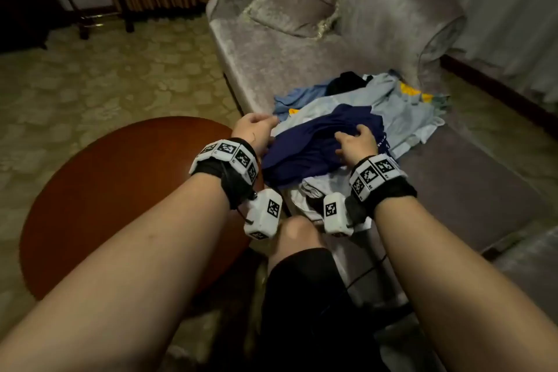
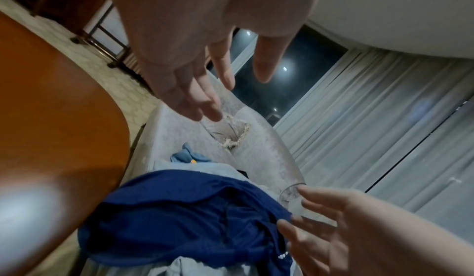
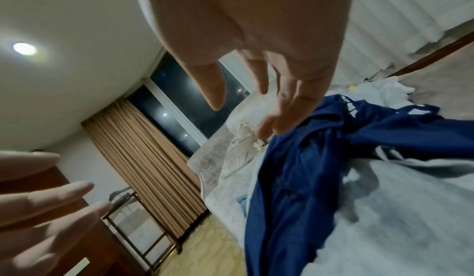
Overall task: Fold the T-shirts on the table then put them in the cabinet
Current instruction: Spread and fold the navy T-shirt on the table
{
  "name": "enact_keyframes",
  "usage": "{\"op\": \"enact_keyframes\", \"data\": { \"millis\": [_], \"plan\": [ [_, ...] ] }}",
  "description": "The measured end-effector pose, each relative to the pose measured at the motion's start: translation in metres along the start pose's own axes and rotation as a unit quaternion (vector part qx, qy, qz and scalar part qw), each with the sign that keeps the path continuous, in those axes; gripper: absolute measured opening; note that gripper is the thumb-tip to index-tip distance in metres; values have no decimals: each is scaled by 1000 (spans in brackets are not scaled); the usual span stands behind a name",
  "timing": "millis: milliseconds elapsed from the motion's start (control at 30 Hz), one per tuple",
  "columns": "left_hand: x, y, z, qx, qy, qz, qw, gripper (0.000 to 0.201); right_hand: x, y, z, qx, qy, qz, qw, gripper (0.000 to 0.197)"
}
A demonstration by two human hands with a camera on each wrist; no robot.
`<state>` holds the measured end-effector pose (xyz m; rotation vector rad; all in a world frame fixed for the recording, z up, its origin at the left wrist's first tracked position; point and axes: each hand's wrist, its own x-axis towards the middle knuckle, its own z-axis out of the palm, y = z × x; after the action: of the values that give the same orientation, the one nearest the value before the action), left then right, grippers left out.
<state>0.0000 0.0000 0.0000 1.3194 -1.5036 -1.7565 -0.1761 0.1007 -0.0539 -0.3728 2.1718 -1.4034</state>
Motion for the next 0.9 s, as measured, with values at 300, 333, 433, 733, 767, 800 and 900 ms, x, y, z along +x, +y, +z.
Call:
{"op": "enact_keyframes", "data": {
  "millis": [300,333,433,733,767,800,900],
  "plan": [
    [47,-35,30,7,4,-71,997,23,19,14,18,-121,29,-78,989,56],
    [51,-37,31,8,7,-77,997,24,22,11,18,-150,33,-105,983,61],
    [59,-40,35,4,12,-85,996,26,36,1,24,-253,-13,-126,959,71],
    [67,-41,42,17,-21,-92,995,17,70,5,25,-394,-26,-82,915,21],
    [66,-40,41,19,-21,-91,995,17,67,4,23,-370,-17,-90,924,22],
    [66,-39,40,22,-22,-89,996,19,62,1,22,-341,-3,-106,934,23],
    [57,-32,41,25,-34,-63,997,34,41,-17,16,-256,35,-179,949,26]
  ]
}}
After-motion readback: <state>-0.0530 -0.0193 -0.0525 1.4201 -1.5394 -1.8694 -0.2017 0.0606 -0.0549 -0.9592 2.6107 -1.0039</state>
